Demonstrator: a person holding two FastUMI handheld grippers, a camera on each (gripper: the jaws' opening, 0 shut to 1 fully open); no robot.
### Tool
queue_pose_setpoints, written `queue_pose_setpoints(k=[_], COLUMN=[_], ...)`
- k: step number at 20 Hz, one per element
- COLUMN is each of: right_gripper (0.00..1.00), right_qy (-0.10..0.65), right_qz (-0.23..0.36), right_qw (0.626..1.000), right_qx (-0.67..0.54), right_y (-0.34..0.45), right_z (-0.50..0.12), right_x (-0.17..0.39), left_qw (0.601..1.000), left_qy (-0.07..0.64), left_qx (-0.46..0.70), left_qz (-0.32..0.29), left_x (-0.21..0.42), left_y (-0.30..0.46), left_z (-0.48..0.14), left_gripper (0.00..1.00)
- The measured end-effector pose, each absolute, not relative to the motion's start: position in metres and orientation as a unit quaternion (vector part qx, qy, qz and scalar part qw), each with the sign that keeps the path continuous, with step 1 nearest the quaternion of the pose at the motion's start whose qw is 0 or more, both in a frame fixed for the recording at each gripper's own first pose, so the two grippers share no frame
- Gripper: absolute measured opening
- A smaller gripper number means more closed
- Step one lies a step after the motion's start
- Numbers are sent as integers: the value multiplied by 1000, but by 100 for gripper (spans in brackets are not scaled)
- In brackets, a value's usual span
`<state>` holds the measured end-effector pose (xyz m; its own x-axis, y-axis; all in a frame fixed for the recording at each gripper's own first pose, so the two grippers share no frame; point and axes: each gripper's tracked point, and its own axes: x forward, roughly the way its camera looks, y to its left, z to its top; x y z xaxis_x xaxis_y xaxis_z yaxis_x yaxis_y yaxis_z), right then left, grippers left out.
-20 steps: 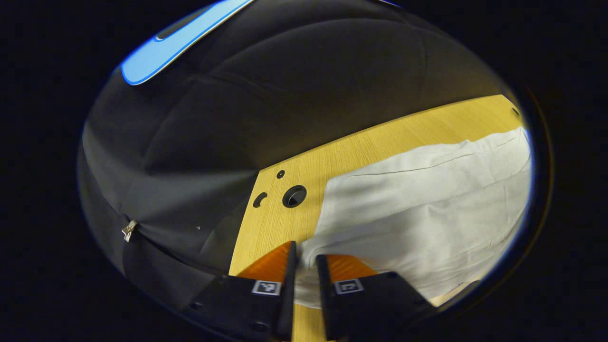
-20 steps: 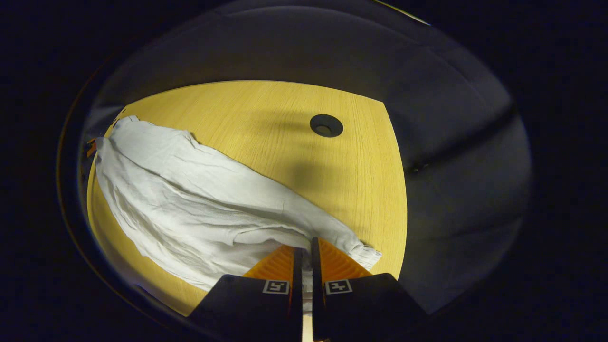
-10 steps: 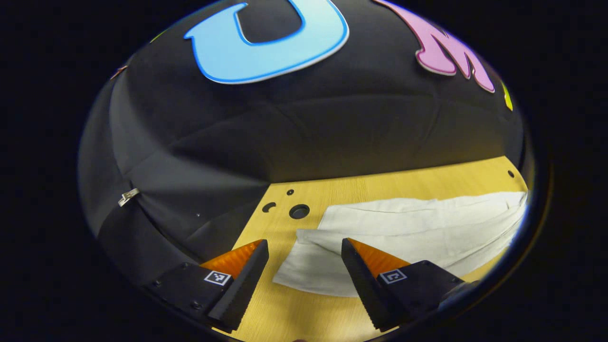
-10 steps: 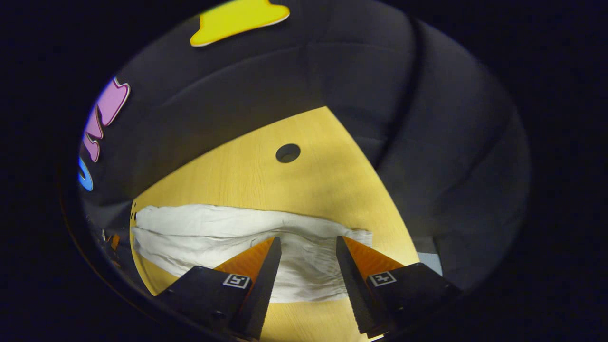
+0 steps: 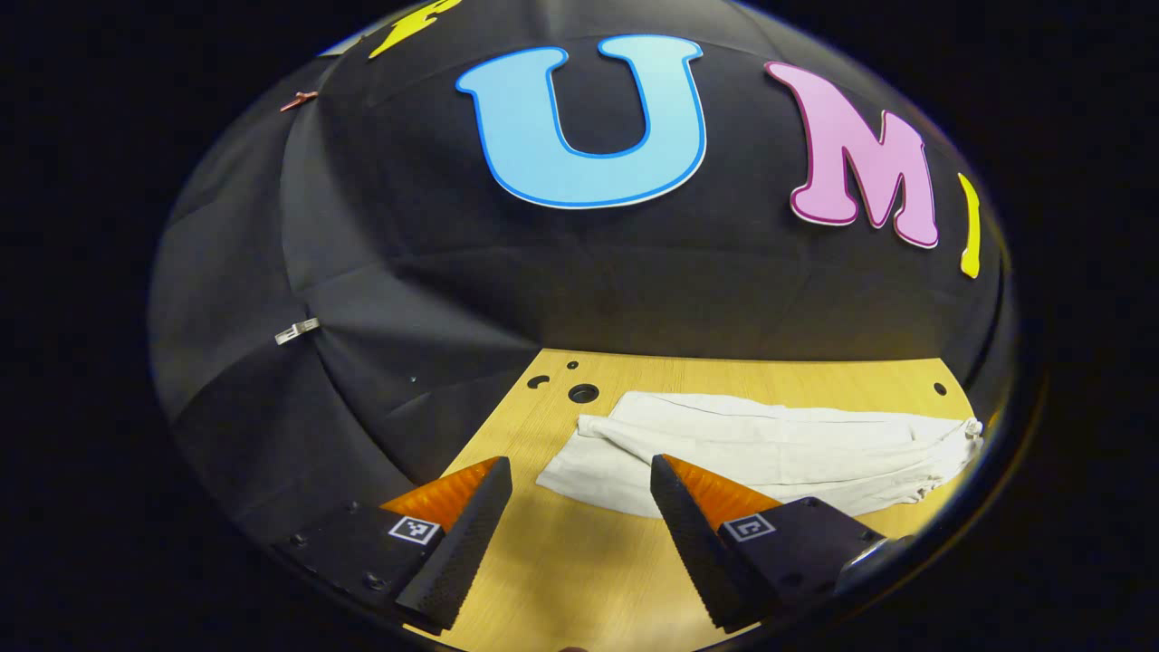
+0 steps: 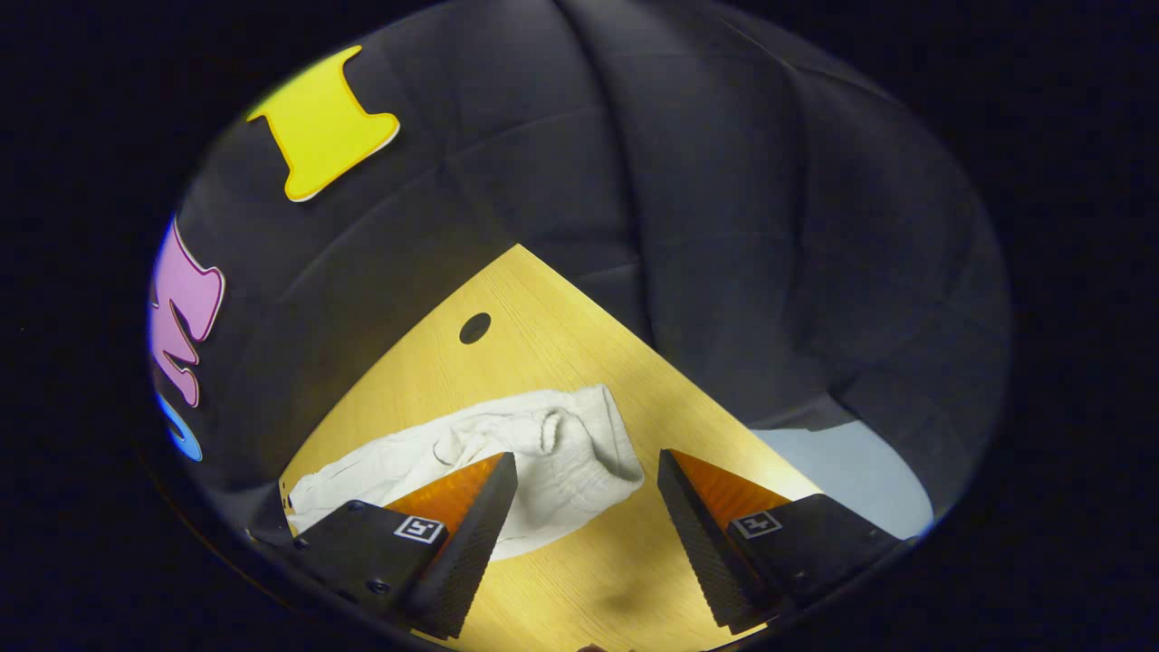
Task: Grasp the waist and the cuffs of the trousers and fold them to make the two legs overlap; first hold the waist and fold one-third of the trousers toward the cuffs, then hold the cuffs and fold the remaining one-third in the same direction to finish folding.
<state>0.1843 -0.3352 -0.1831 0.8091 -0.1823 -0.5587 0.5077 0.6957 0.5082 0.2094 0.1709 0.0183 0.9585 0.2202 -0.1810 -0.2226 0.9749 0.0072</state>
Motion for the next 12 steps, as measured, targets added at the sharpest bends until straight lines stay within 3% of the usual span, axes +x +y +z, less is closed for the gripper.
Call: queue_pose_setpoints(k=[6, 12], right_gripper=[99, 99], right_qy=[224, 209], right_qz=[-230, -258], right_qw=[873, 875], right_qx=[368, 352], right_y=[-329, -335], right_z=[-214, -220], right_x=[199, 207], left_qw=[977, 971], left_qy=[109, 147], left_qx=[-107, -88], left_qz=[146, 165], left_x=[157, 140], left_y=[160, 148], left_z=[-11, -51], left_gripper=[98, 96])
